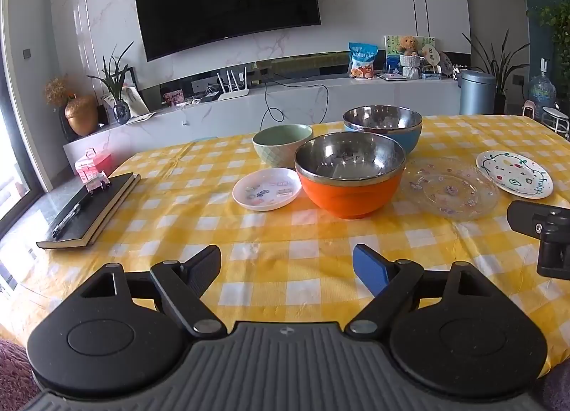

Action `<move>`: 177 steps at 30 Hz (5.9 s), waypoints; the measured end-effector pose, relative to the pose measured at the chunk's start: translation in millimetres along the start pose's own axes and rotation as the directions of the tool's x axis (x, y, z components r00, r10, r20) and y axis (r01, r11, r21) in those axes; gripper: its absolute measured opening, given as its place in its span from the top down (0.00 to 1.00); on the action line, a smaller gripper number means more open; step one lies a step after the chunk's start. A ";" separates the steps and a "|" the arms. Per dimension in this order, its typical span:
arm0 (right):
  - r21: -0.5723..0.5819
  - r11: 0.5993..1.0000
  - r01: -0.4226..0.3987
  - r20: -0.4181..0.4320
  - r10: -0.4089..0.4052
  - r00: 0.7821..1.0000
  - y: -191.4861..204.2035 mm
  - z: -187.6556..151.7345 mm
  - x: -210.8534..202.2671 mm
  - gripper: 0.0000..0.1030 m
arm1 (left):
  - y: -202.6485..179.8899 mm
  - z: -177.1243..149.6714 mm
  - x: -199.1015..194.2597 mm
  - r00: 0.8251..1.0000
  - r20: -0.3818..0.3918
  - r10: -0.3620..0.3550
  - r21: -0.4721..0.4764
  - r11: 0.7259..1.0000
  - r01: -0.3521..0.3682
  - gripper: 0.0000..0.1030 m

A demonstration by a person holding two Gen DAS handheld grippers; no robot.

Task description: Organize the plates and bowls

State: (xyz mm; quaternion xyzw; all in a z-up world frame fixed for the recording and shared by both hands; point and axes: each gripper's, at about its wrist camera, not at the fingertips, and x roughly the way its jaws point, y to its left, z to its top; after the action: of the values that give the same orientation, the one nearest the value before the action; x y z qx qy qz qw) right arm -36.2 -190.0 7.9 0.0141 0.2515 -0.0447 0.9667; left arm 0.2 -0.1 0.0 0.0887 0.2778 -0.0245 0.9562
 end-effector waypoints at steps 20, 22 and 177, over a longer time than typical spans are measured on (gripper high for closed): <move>0.001 1.000 -0.003 -0.011 0.003 1.000 0.3 -2.6 2.1 0.02 | 0.2 0.0 0.2 1.000 -0.005 0.000 0.000 1.000 0.000 0.05; 0.001 1.000 -0.003 -0.010 0.003 1.000 0.9 -4.1 4.6 0.02 | -0.1 0.0 0.1 1.000 -0.005 0.000 0.001 1.000 0.000 0.05; 0.313 0.936 -0.163 -0.307 0.262 0.915 37.3 74.2 147.2 0.90 | 42.2 73.0 113.2 0.921 -0.298 -0.249 -0.333 0.932 0.144 0.82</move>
State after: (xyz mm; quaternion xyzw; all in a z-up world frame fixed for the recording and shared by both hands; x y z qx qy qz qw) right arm 131.3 -168.2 1.2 0.1862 0.4045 0.0295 0.8949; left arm 138.4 28.2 6.5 -0.0858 0.4444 -0.0628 0.8895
